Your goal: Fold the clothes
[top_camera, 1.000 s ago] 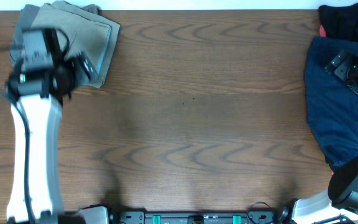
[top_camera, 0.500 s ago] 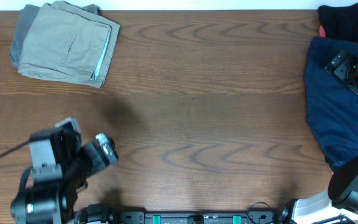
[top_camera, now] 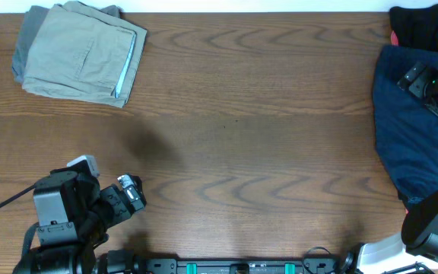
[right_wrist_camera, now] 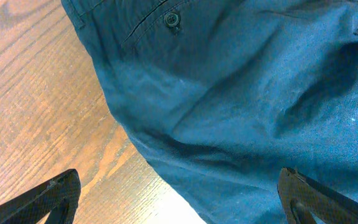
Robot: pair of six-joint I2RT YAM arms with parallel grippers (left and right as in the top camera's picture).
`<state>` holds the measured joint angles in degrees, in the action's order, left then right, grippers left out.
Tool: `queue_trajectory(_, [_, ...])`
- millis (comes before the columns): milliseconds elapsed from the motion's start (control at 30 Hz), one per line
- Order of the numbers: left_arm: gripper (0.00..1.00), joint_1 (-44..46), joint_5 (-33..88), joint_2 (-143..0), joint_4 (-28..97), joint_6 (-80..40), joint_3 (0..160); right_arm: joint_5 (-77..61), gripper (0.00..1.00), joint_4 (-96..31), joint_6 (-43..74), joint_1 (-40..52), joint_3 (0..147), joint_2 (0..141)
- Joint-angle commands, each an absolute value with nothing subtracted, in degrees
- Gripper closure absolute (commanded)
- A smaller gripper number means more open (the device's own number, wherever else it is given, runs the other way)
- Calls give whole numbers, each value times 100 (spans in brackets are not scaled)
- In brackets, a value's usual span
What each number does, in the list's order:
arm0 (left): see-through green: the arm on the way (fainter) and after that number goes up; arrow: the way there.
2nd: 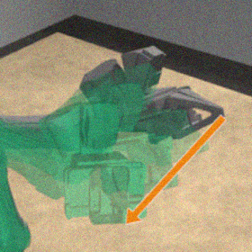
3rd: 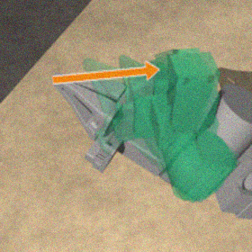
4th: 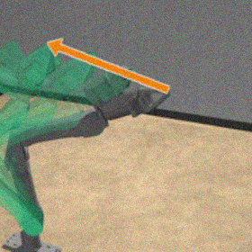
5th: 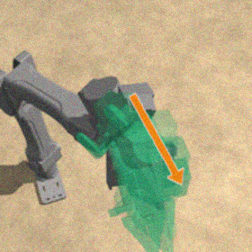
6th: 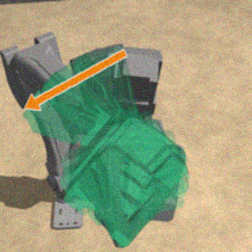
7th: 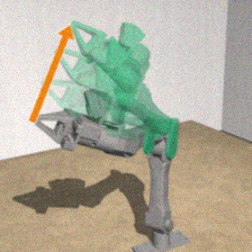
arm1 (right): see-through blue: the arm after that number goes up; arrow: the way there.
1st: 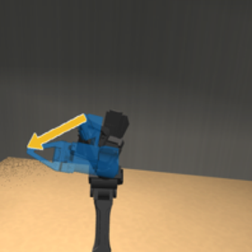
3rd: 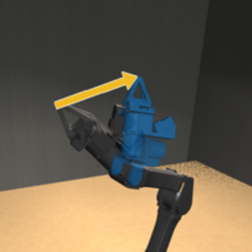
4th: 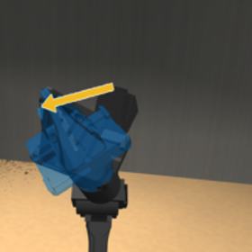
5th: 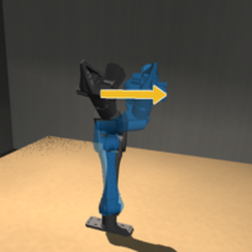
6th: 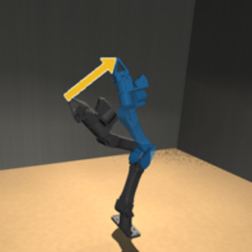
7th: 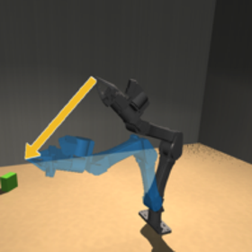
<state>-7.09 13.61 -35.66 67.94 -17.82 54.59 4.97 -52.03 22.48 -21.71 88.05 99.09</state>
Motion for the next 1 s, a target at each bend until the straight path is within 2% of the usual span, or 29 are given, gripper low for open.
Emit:
queue_trajectory(0, [2,-419,1387,-3275,6484,-1765,5190,576,1,-5207,2178,-2145,8873,9957])
queue_trajectory(267, [2,119,1389,-1868,3948,-725,3326,578,1,-5207,2178,-2145,8873,9957])
queue_trajectory(533, [2,121,1387,-456,1485,-768,1382,576,1,-5207,2178,-2141,8873,9957])
queue_trajectory(700, [2,121,1219,-102,600,-751,674,576,1,-5207,2178,-2141,8873,9957])
queue_trajectory(967, [2,121,816,-10,-60,-751,47,578,1,-5207,2178,-2141,8873,9957])
